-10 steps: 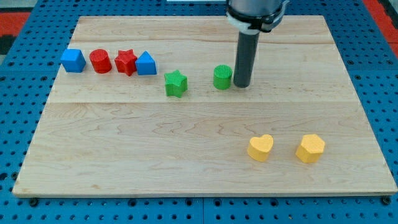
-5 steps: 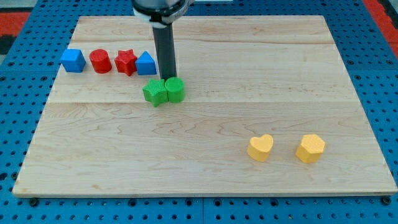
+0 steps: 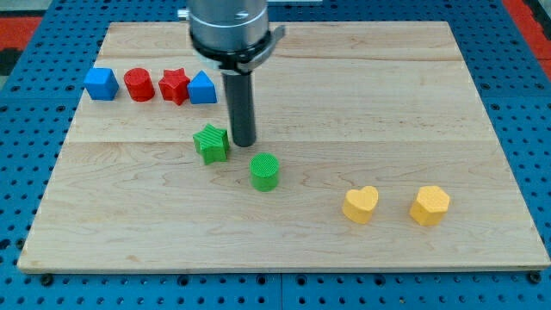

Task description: Move the green circle to the left of the yellow heart

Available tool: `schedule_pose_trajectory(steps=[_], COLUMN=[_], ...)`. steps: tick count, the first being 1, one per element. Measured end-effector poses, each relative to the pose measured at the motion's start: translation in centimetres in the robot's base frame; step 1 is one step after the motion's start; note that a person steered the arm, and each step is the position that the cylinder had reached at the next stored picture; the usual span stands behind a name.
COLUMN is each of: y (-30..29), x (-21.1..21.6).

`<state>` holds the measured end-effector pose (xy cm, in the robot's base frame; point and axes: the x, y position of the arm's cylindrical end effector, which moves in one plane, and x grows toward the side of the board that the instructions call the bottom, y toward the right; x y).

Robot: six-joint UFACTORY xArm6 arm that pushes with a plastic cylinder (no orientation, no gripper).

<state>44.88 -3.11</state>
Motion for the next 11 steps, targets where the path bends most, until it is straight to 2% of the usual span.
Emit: schedule_pose_trajectory(steps=[1,4,5,6,7,8,9,10,11], y=[2.6,2.6,-0.7,-3.0,-2.3,-0.2,3.3,2.6,1.8], x=[4.3,7.0,6.7,11.9,12.2,10.6,10.8,12.2,16.4])
